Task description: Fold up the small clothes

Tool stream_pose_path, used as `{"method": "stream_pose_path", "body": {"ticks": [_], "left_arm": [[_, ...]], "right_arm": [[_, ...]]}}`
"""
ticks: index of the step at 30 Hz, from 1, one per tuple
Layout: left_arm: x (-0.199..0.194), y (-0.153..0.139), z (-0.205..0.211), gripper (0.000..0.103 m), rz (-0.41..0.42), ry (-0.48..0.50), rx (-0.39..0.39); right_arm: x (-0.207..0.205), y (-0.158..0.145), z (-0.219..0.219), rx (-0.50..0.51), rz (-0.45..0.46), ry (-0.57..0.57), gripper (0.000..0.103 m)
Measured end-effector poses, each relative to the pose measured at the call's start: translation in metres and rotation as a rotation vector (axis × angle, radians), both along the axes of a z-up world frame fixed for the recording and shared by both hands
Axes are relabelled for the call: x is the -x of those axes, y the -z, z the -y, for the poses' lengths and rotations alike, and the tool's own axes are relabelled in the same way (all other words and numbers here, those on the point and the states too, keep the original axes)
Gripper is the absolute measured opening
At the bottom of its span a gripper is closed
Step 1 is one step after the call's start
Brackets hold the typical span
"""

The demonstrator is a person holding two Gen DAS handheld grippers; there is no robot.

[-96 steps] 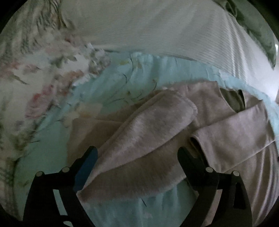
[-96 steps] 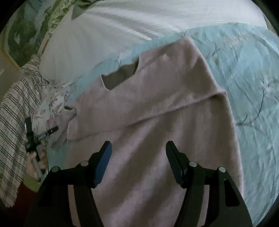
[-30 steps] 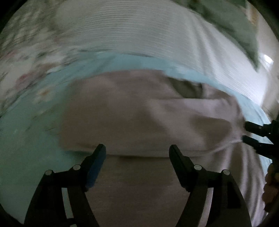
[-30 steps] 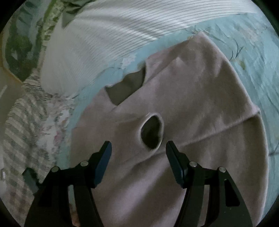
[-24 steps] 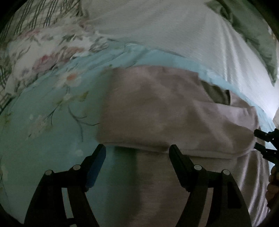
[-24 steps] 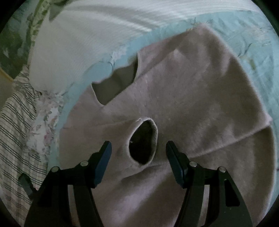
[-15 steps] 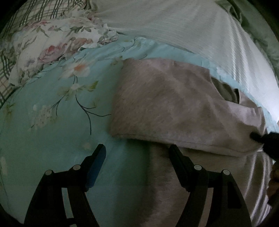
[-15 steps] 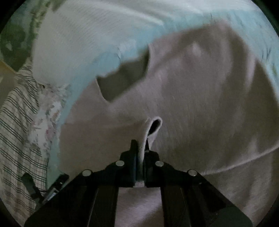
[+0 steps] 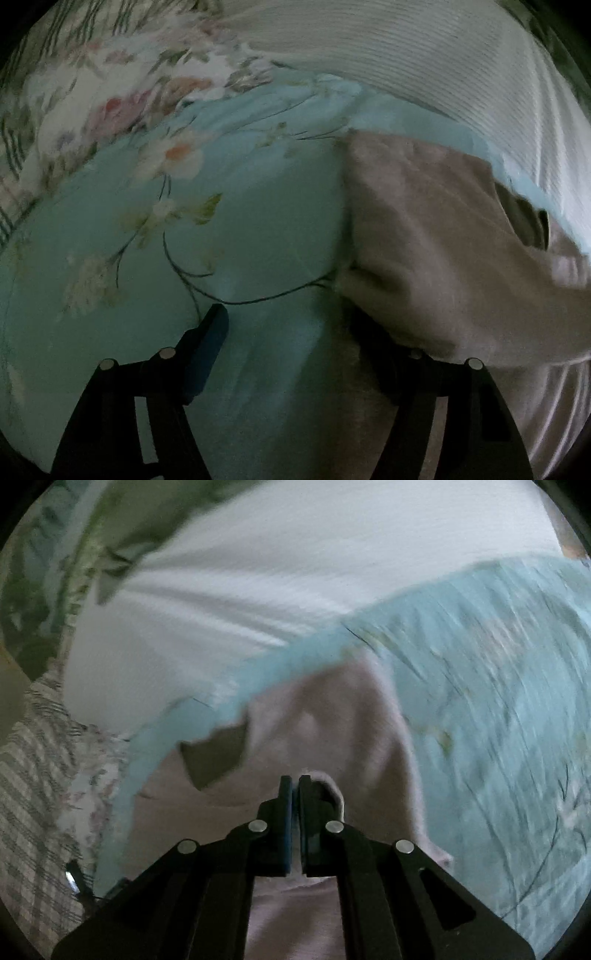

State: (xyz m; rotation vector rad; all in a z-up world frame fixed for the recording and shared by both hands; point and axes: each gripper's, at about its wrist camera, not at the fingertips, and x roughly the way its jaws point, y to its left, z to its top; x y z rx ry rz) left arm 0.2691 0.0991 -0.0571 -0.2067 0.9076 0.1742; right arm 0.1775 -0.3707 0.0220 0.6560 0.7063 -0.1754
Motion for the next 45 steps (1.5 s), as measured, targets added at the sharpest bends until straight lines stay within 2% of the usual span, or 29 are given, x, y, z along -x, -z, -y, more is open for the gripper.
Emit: {"method": "stream_pose_path", "body": {"ticks": [2, 7, 12, 14, 16, 18, 22, 23, 24, 26, 29, 31, 32, 33, 35, 39, 45], "left_arm": [[0.002, 0.000, -0.005, 0.070, 0.012, -0.008, 0.027], [0.004, 0.000, -0.003, 0.070, 0.011, -0.008, 0.004], [0.004, 0.000, -0.002, 0.069, 0.016, -0.001, 0.002], [0.005, -0.001, -0.001, 0.068, 0.025, 0.012, 0.014], [0.005, -0.003, 0.001, 0.068, 0.035, 0.037, 0.021], [0.006, -0.005, 0.004, 0.067, 0.049, 0.066, 0.027], [0.006, -0.006, 0.010, 0.067, 0.058, 0.124, 0.033], [0.005, -0.005, 0.012, 0.066, 0.055, 0.128, 0.026], [0.003, -0.005, 0.013, 0.065, 0.051, 0.132, 0.016], [0.001, -0.004, 0.015, 0.063, 0.044, 0.138, 0.009], [0.001, -0.005, 0.013, 0.062, 0.043, 0.141, 0.017], [0.001, -0.005, 0.013, 0.057, 0.045, 0.143, 0.020], [0.001, -0.005, 0.013, 0.050, 0.044, 0.148, 0.019], [0.001, -0.004, 0.015, 0.039, 0.043, 0.161, 0.021], [0.001, -0.003, 0.019, 0.023, 0.038, 0.191, 0.018], [0.002, -0.003, 0.024, 0.020, 0.038, 0.199, -0.004], [0.001, -0.002, 0.016, 0.017, 0.036, 0.171, 0.043]], "right_arm": [[0.000, 0.012, 0.002, -0.011, -0.022, 0.004, 0.003], [-0.001, 0.019, 0.001, -0.044, -0.029, -0.018, 0.002], [0.010, 0.021, 0.002, -0.012, -0.056, 0.009, 0.006], [0.013, 0.023, 0.002, -0.017, -0.061, 0.010, 0.014], [0.014, 0.024, -0.001, -0.018, -0.056, -0.002, 0.040], [0.014, 0.023, -0.004, -0.009, -0.045, -0.016, 0.045], [0.001, 0.027, -0.013, 0.011, -0.094, -0.061, 0.043], [-0.004, 0.030, -0.016, 0.013, -0.115, -0.087, 0.036], [-0.007, 0.032, -0.019, 0.017, -0.129, -0.106, 0.003], [-0.009, 0.025, -0.024, 0.044, -0.116, -0.117, 0.003], [0.003, -0.012, -0.022, 0.067, 0.021, -0.099, 0.003], [0.011, -0.031, -0.016, 0.071, 0.082, -0.071, 0.003], [0.013, -0.036, -0.013, 0.081, 0.096, -0.059, 0.003], [0.013, -0.038, -0.008, 0.105, 0.087, -0.043, 0.003], [0.011, -0.029, 0.002, 0.116, 0.050, -0.020, 0.003], [0.003, 0.006, 0.016, 0.097, -0.051, 0.011, 0.003], [0.003, 0.020, 0.020, 0.066, -0.080, 0.021, 0.004]]}}
